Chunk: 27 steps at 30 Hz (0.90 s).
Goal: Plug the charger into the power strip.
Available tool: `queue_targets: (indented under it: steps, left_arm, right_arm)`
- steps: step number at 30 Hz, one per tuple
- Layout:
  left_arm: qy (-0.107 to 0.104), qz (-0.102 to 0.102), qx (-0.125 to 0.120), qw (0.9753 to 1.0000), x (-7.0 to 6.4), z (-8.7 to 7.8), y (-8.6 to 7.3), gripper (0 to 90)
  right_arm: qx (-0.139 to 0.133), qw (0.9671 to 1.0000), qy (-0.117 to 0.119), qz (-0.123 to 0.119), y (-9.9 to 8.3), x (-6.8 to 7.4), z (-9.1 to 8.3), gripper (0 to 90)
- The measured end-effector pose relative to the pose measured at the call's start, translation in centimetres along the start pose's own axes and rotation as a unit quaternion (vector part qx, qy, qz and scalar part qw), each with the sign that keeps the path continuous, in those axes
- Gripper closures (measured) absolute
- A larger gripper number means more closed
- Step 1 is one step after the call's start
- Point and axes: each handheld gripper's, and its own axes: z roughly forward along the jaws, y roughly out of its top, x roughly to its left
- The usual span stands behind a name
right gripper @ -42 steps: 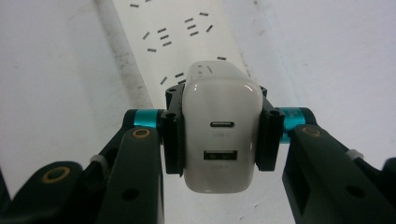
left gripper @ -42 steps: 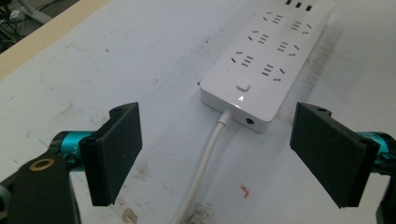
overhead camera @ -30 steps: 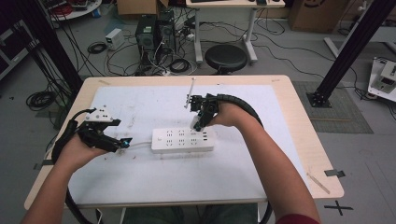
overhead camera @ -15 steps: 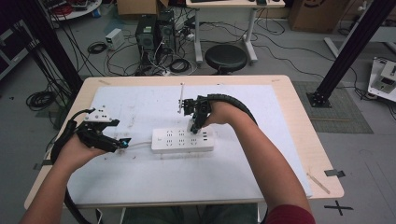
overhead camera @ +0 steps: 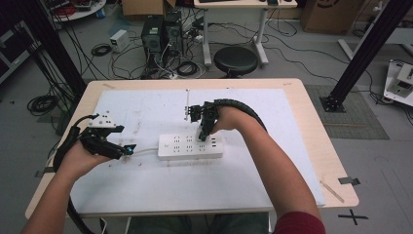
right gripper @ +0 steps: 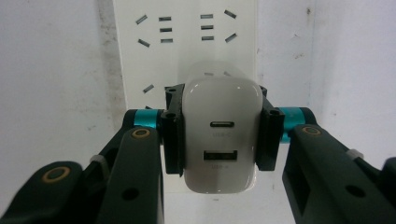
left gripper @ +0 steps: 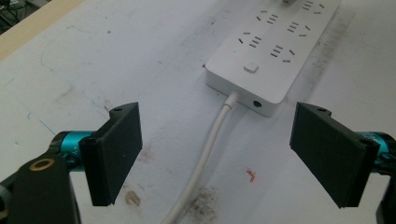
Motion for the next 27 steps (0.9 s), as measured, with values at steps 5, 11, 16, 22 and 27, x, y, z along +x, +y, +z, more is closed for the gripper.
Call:
queue_targets:
  steps: [5, 11, 16, 22, 27]
  left_arm:
    - [0.002, 0.001, 0.000, 1.0000, -0.1, 0.2, 0.2, 16.9]
    - [0.001, 0.001, -0.003, 1.0000, -0.3, 0.3, 0.3, 16.9]
    - [-0.001, 0.003, -0.008, 1.0000, -0.5, 0.4, 0.5, 16.9]
    - [0.000, 0.003, -0.003, 1.0000, -0.3, 0.4, 0.4, 16.9]
    - [0.001, 0.003, -0.001, 1.0000, -0.3, 0.5, 0.4, 16.9]
  right_arm:
    - [0.019, 0.9997, -0.010, -0.014, 0.9, 0.3, 0.2, 63.8]
    - [0.023, 0.9993, -0.026, -0.014, 1.1, 0.9, 0.3, 63.8]
    - [0.043, 0.9986, -0.029, -0.013, 1.5, 1.0, 1.2, 63.9]
    - [0.031, 0.9991, -0.029, -0.009, 1.2, 1.0, 1.2, 63.9]
    - [0.034, 0.9989, -0.030, -0.006, 1.2, 1.1, 1.3, 64.0]
